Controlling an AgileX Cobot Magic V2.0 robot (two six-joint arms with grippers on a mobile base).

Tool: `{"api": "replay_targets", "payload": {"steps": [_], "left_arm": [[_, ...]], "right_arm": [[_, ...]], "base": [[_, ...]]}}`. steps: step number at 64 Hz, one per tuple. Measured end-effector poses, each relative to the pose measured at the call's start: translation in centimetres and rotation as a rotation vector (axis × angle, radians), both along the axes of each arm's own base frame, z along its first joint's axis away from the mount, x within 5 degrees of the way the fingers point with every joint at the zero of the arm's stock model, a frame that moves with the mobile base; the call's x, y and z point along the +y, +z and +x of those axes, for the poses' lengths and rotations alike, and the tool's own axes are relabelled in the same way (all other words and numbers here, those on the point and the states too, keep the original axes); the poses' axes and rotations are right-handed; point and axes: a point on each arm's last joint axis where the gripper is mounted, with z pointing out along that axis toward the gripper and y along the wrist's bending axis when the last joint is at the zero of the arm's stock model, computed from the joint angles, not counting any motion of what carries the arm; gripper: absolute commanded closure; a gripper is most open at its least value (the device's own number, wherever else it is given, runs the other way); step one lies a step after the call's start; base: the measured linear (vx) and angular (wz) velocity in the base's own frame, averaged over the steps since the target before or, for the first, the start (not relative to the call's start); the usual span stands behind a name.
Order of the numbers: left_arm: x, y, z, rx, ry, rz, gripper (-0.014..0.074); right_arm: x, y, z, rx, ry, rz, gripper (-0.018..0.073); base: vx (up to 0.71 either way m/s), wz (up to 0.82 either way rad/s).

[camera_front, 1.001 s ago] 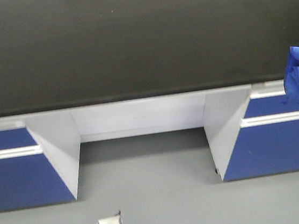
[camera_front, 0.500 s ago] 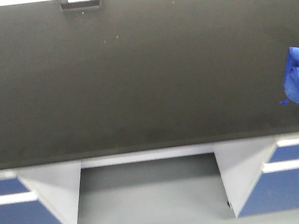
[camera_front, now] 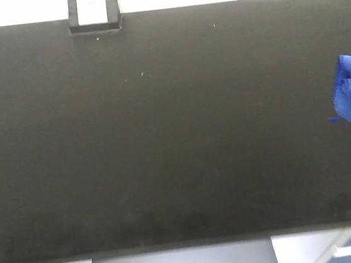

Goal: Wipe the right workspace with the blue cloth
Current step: 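Lower the right gripper to press the cloth onto the bench top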

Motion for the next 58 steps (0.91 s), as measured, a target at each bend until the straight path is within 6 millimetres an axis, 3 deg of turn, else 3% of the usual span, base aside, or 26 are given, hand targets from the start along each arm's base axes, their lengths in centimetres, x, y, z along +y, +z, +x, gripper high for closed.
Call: {"api": "replay_targets", "payload": {"steps": [58], "left_arm": [[0.01, -0.01, 0.0, 0.001, 0.001, 0.0, 0.0602]], "right_arm": [[-0.01, -0.34, 0.17, 0.03, -0.004, -0.001, 0.0567]], "base": [[0.05, 0.0]]}}
